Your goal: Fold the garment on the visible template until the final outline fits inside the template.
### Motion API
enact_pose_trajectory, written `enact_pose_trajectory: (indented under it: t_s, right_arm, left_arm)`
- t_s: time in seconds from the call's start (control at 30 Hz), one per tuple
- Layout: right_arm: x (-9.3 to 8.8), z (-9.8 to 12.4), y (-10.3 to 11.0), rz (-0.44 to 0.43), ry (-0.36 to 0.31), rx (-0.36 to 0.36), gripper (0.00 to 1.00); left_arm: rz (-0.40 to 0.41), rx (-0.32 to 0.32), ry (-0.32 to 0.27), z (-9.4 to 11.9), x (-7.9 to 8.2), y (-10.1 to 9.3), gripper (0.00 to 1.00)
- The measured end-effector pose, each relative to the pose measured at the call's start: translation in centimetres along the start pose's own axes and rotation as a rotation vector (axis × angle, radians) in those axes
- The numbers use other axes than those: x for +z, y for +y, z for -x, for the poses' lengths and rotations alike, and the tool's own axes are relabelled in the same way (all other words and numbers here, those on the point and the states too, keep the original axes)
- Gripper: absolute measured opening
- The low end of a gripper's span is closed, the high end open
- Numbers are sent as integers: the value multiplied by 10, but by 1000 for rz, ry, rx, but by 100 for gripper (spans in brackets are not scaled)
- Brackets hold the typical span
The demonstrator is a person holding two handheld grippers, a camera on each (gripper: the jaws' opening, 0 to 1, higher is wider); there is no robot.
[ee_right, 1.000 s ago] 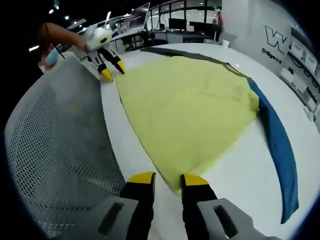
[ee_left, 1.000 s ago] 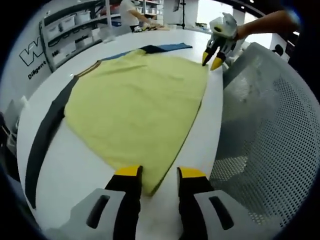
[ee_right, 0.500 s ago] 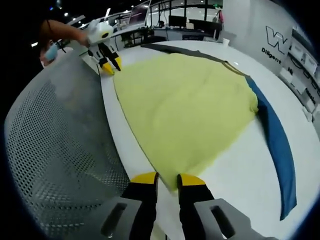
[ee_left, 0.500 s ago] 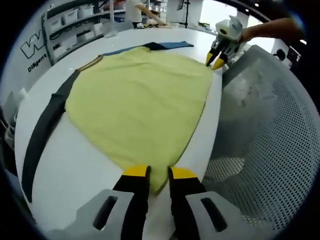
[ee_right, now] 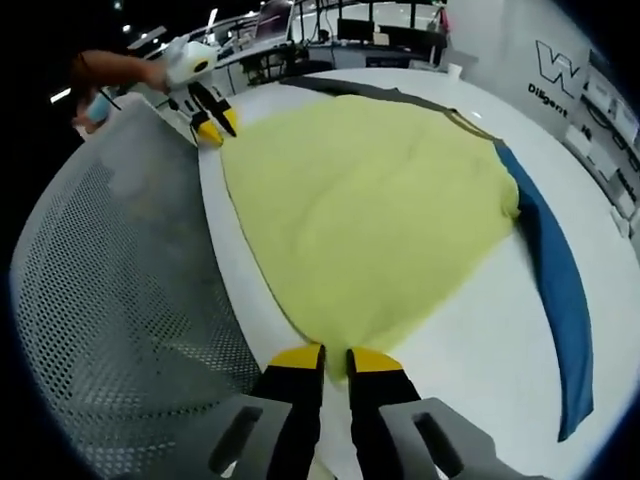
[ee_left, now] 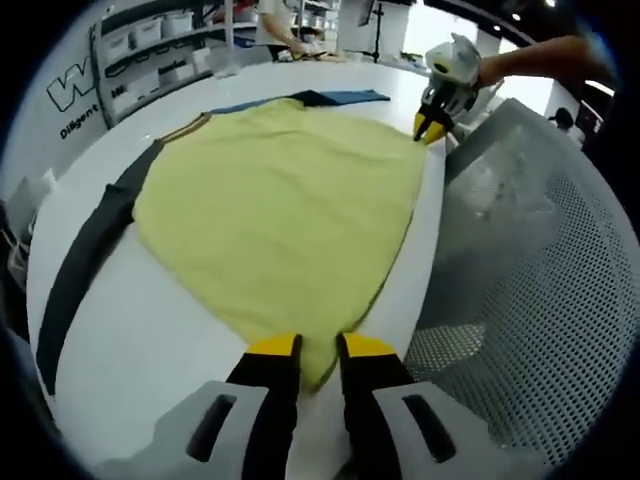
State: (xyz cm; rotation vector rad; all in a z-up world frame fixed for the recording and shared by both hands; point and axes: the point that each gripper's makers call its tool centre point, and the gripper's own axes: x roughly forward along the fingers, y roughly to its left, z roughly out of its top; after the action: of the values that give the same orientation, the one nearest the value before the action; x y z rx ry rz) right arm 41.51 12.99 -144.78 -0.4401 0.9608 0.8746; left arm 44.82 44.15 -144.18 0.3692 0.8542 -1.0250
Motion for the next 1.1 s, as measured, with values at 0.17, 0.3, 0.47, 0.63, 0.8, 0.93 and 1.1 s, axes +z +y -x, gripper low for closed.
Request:
enact_pose_trajectory:
  t_s: [0.17, 0.3, 0.47, 0.63, 0.8, 0.93, 1.1]
  right_arm:
    - [0, 0, 1, 2, 9, -8, 3]
    - [-1, -1, 2, 1, 13, -22, 4]
    - [-2, -1, 5, 5, -9, -26, 8]
    - [-1, 0, 5, 6, -14, -24, 8]
    - [0, -1, 6, 12, -5, -20, 10]
    - [2, -1, 10, 6, 1, -18, 15]
    - [3, -4, 16, 33, -4, -25, 21]
  left_arm:
    - [-1, 26, -58, 4, 9, 10, 23]
    - [-22, 70, -144, 11, 25, 24, 29]
    - [95, 77, -278, 25, 43, 34, 29]
    - [92, 84, -242, 26, 26, 42, 28]
    - [165, 195, -241, 29, 12, 78, 31]
    - [227, 256, -268, 40, 10, 106, 34]
    - [314, 354, -316, 57, 8, 142, 36]
